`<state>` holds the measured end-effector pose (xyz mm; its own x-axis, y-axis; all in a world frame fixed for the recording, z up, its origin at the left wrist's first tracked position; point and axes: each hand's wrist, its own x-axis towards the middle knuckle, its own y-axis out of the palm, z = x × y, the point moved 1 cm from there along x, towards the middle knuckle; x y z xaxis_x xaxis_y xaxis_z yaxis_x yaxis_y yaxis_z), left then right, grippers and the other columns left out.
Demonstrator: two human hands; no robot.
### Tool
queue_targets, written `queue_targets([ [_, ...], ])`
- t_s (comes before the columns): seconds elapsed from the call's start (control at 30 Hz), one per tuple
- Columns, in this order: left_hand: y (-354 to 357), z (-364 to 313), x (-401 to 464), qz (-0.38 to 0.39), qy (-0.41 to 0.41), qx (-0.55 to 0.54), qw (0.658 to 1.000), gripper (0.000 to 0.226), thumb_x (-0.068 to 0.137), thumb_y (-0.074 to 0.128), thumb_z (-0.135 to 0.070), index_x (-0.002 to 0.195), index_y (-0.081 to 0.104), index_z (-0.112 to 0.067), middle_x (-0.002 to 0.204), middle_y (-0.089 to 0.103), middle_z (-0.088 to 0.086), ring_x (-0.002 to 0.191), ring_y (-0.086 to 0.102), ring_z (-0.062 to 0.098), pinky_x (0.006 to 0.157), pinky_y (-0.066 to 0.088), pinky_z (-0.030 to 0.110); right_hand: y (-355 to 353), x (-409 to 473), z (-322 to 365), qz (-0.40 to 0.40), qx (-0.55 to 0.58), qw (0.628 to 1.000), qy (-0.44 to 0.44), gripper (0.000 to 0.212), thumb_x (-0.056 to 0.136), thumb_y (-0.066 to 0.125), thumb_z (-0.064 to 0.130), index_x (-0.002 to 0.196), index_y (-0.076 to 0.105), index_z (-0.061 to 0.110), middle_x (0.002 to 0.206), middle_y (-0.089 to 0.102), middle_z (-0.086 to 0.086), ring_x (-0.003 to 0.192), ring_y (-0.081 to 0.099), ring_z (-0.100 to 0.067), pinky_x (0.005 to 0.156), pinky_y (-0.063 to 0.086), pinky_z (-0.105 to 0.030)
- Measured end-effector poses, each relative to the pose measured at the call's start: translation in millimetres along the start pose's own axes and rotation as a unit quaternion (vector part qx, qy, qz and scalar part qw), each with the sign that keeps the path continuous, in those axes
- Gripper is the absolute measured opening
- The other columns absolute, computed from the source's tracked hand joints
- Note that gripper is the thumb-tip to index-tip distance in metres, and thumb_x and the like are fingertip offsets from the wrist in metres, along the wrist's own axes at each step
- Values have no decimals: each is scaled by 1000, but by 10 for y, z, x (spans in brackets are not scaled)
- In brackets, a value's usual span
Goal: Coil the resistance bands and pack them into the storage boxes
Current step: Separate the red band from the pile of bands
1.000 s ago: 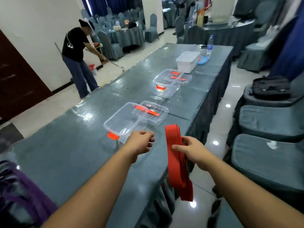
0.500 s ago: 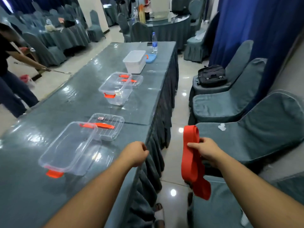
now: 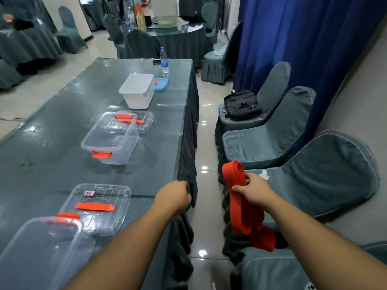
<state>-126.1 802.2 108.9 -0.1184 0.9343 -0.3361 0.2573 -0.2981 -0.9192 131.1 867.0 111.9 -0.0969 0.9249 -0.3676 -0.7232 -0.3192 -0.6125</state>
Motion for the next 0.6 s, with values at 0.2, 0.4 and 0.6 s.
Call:
queue_targets([
  [0.2, -134, -46, 704, -4, 15, 8, 1000, 33, 96, 50, -34, 123, 60, -17, 122, 63, 7, 107, 63, 30, 85, 54, 40, -32, 646, 319, 5, -119, 993, -26, 32, 83, 77, 35, 108, 67, 19, 106, 74, -3, 99, 70, -26, 87, 55, -38],
  [0.4, -395, -147, 1484, -2, 5, 19, 1000, 32, 97, 49, -33, 123, 60, -17, 122, 62, 6, 107, 62, 29, 86, 54, 40, -152, 1557, 466, 30, -145, 988, -44, 35, 83, 75, 41, 109, 66, 20, 104, 74, -2, 95, 69, -25, 87, 57, -40],
  [0.6, -822, -360, 2257, -11, -31, 35, 999, 21, 96, 49, -31, 110, 59, -18, 112, 63, 4, 93, 57, 26, 77, 51, 39, -472, 2492, 780, 56, -141, 986, -64, 41, 83, 75, 41, 115, 64, 18, 107, 72, -5, 96, 69, -27, 89, 57, -44],
])
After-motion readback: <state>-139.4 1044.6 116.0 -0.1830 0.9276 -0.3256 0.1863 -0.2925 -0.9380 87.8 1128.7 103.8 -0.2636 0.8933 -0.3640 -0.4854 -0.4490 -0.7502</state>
